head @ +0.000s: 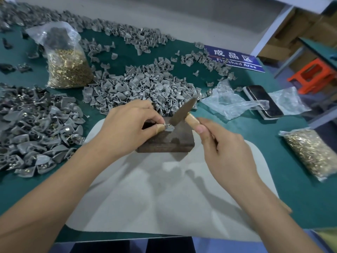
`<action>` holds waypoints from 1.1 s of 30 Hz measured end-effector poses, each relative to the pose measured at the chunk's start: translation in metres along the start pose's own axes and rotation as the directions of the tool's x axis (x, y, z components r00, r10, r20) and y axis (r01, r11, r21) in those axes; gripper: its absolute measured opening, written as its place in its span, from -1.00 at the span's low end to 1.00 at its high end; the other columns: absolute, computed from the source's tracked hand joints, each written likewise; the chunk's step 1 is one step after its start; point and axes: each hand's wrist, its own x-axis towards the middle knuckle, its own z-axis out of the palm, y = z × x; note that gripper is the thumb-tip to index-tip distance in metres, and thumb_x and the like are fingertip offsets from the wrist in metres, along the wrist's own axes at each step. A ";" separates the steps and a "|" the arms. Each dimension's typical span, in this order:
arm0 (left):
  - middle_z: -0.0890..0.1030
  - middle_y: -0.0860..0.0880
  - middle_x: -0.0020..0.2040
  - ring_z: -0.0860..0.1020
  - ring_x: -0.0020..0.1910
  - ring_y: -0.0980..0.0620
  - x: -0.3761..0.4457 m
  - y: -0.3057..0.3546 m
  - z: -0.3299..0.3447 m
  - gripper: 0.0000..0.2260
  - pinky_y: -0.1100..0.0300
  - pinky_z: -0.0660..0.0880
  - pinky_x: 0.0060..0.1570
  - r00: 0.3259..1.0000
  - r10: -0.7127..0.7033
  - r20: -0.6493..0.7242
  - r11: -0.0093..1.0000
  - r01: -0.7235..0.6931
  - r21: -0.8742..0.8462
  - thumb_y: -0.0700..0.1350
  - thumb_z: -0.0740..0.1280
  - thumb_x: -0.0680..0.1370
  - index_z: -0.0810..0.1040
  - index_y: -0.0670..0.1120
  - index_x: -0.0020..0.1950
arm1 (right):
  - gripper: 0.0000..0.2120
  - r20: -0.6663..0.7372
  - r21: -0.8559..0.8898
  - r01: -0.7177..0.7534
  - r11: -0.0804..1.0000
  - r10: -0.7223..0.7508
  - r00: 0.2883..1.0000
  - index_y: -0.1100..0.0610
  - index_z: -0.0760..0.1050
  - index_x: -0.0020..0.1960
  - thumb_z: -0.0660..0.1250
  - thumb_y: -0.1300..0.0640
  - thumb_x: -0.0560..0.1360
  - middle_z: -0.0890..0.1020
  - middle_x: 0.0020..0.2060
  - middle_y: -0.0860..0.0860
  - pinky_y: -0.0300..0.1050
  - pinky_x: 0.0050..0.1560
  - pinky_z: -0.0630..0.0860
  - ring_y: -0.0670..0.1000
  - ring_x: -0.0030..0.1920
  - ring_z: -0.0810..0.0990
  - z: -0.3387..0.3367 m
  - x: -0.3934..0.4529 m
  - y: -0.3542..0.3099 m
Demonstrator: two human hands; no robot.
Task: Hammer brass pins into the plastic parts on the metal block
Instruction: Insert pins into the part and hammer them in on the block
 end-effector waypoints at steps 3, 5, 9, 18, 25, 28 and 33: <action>0.52 0.19 -0.17 0.45 -0.11 0.20 0.000 0.000 0.001 -0.95 0.33 0.24 -0.28 1.000 0.001 0.002 1.000 -0.001 0.010 0.12 0.43 0.52 0.69 0.20 -0.07 | -0.61 -0.047 0.061 -0.028 0.998 0.030 0.998 -0.22 0.43 0.32 -0.05 -0.25 0.65 0.46 -0.42 -0.16 -0.01 -0.36 0.40 0.02 -0.38 0.43 -0.002 -0.003 -0.005; 0.54 0.19 -0.17 0.47 -0.11 0.19 0.001 0.000 0.001 -0.94 0.31 0.26 -0.29 1.000 -0.003 -0.004 1.000 0.003 0.007 0.12 0.44 0.51 0.69 0.19 -0.08 | -0.55 0.063 -0.056 -0.002 0.998 0.005 0.998 -0.24 0.39 0.30 -0.14 -0.31 0.61 0.48 -0.40 -0.12 0.02 -0.35 0.41 0.11 -0.33 0.48 -0.004 -0.003 -0.009; 0.53 0.21 -0.18 0.46 -0.11 0.20 0.001 0.001 0.002 -0.97 0.25 0.28 -0.29 1.000 -0.007 -0.011 1.000 0.007 0.001 0.11 0.46 0.51 0.68 0.20 -0.09 | -0.61 -0.034 -0.018 -0.029 0.999 0.028 0.999 -0.26 0.39 0.30 -0.12 -0.28 0.66 0.53 -0.37 -0.10 0.03 -0.35 0.42 0.13 -0.33 0.51 -0.006 -0.004 -0.010; 0.51 0.21 -0.17 0.43 -0.08 0.22 -0.001 -0.001 0.003 -0.94 0.12 0.35 -0.20 1.000 -0.019 -0.003 1.000 0.019 -0.018 0.11 0.44 0.52 0.70 0.20 -0.05 | -0.64 0.035 -0.077 -0.011 0.997 0.014 0.999 -0.26 0.36 0.26 -0.13 -0.28 0.65 0.55 -0.34 -0.08 0.05 -0.33 0.45 0.17 -0.31 0.51 -0.006 0.000 -0.011; 0.52 0.21 -0.18 0.46 -0.08 0.19 -0.001 -0.003 0.005 -0.94 0.14 0.31 -0.26 1.000 -0.004 -0.025 1.000 0.004 -0.015 0.11 0.44 0.52 0.69 0.19 -0.06 | -0.57 0.027 -0.030 -0.024 0.999 0.025 0.999 -0.24 0.41 0.30 -0.15 -0.27 0.66 0.59 -0.31 -0.06 0.08 -0.28 0.50 0.16 -0.27 0.55 -0.005 -0.002 -0.014; 0.51 0.20 -0.19 0.44 -0.10 0.19 0.000 -0.003 0.006 -0.94 0.14 0.29 -0.27 1.000 -0.007 -0.031 1.000 0.006 -0.015 0.11 0.44 0.52 0.68 0.19 -0.06 | -0.57 0.041 -0.064 -0.021 0.998 0.023 0.999 -0.24 0.43 0.30 -0.11 -0.27 0.64 0.60 -0.30 -0.05 0.09 -0.26 0.51 0.19 -0.25 0.52 -0.005 0.002 -0.012; 0.53 0.20 -0.16 0.42 -0.08 0.21 0.001 -0.002 0.006 -0.96 0.16 0.30 -0.27 1.000 -0.018 -0.023 1.000 0.018 -0.024 0.11 0.45 0.52 0.68 0.20 -0.06 | -0.60 -0.024 -0.030 -0.004 1.000 0.004 1.000 -0.24 0.43 0.33 -0.08 -0.25 0.67 0.58 -0.32 -0.08 0.00 -0.34 0.38 0.13 -0.31 0.50 -0.002 -0.003 -0.015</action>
